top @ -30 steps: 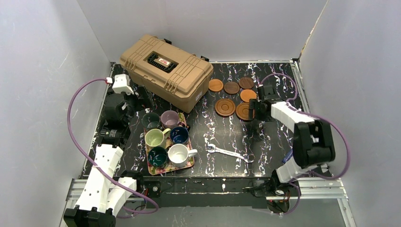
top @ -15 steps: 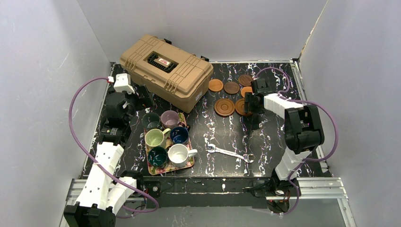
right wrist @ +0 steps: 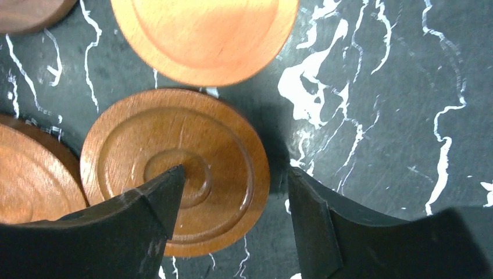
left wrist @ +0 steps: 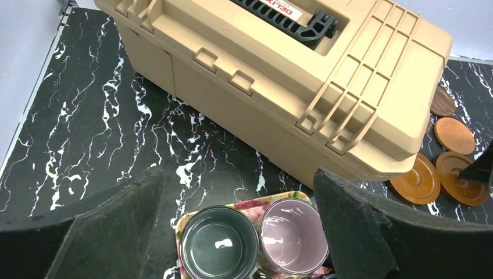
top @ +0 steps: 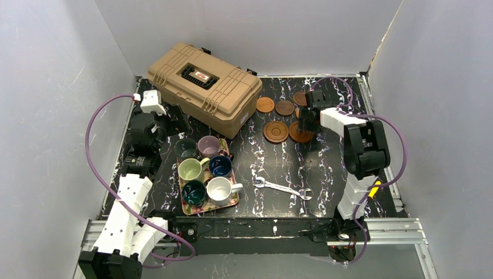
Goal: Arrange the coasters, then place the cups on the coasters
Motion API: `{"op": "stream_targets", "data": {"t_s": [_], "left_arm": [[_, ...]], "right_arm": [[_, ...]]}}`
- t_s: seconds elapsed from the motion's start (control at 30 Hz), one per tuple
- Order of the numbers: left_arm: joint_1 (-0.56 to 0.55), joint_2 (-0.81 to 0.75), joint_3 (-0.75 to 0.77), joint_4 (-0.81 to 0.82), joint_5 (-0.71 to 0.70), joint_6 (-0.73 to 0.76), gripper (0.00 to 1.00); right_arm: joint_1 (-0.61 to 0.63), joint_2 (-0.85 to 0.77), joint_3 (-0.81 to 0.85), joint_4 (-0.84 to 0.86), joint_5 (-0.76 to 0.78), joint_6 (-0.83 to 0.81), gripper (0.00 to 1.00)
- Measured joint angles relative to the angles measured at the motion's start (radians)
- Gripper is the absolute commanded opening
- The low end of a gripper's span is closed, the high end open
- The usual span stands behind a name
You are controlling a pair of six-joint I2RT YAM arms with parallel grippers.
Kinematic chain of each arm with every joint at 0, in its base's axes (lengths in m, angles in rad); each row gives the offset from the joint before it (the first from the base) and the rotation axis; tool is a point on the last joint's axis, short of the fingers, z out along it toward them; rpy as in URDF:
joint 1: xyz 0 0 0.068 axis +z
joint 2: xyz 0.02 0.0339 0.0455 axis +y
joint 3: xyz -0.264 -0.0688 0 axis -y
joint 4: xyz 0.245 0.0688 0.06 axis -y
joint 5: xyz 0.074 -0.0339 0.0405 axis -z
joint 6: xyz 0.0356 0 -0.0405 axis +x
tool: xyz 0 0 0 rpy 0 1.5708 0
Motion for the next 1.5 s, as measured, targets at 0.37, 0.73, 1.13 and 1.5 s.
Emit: {"op": "stream_targets", "data": {"t_s": [0.37, 0.73, 1.13, 1.5], "left_arm": [[-0.005, 0.014, 0.000, 0.000, -0.004, 0.007, 0.98], [-0.013, 0.035, 0.000, -0.003, -0.007, 0.010, 0.98], [-0.016, 0.052, 0.000, -0.003, -0.007, 0.010, 0.98], [-0.019, 0.059, 0.002, -0.004, -0.007, 0.010, 0.98]], "right_arm": [[-0.054, 0.029, 0.043, -0.017, 0.089, -0.006, 0.63], [-0.345, 0.047, 0.058, -0.008, 0.099, -0.011, 0.57], [-0.391, 0.121, 0.188, -0.076, 0.077, -0.060, 0.65], [-0.152, 0.079, 0.350, -0.118, 0.009, -0.101, 0.94]]}}
